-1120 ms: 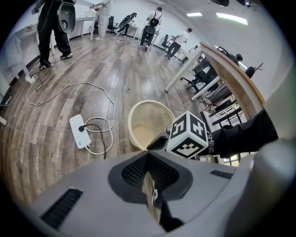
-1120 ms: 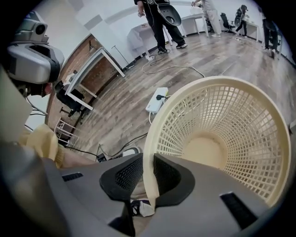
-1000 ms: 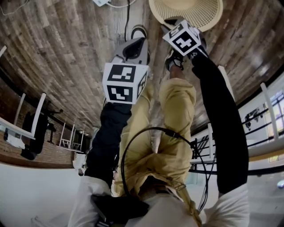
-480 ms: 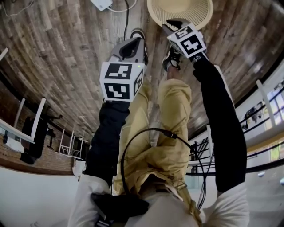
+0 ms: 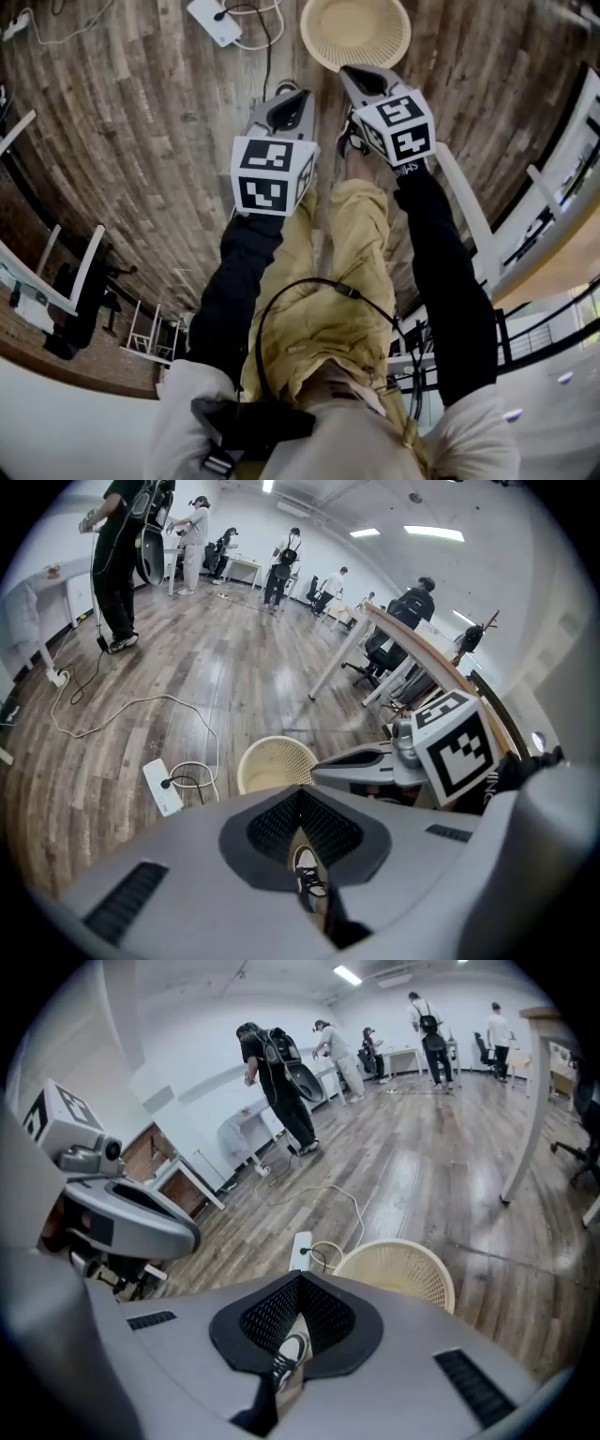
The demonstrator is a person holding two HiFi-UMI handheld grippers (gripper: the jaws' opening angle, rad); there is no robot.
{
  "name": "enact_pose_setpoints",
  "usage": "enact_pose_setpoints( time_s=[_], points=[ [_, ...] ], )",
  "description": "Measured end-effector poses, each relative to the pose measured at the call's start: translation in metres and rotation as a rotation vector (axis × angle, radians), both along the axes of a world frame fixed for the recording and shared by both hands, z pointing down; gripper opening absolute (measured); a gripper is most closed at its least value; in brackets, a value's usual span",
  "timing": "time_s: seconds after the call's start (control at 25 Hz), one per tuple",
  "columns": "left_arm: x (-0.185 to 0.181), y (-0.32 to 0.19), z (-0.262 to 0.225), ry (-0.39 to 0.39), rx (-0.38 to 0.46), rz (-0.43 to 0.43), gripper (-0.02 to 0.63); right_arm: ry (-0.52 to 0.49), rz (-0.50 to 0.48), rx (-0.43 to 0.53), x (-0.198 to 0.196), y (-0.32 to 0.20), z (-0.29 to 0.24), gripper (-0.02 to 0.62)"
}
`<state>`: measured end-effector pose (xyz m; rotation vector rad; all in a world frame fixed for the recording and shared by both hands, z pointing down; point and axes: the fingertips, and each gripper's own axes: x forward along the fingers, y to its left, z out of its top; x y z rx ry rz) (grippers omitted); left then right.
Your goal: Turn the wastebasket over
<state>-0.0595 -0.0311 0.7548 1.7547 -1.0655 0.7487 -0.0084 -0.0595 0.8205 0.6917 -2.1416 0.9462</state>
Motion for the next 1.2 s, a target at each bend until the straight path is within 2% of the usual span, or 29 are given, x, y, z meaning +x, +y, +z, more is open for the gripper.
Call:
enact_pose_setpoints(
  time_s=[0.28, 0.72, 1.04, 1.2],
  points=[
    [0.017, -0.011, -0.087, 0.013, 0.099, 0.015, 0.002, -0.066, 0.162, 0.146, 0.015, -0.017, -0.135, 0.021],
    [0.031, -0.029, -0.255, 0.039, 0.280, -0.009, 0.002, -0.139, 0.226, 0.361, 0.041, -0.038, -0.351, 0.021],
    [0.043, -0.040, -0.380, 0.072, 0.433, -0.021, 0.002, -0.184, 0.329, 0.458, 0.066, -0.019, -0.468, 0.021],
    [0.046, -0.046, -0.444, 0.114, 0.525, -0.036, 0.002, -0.213, 0.373, 0.555, 0.074, -0.017, -0.531, 0.021]
  ],
)
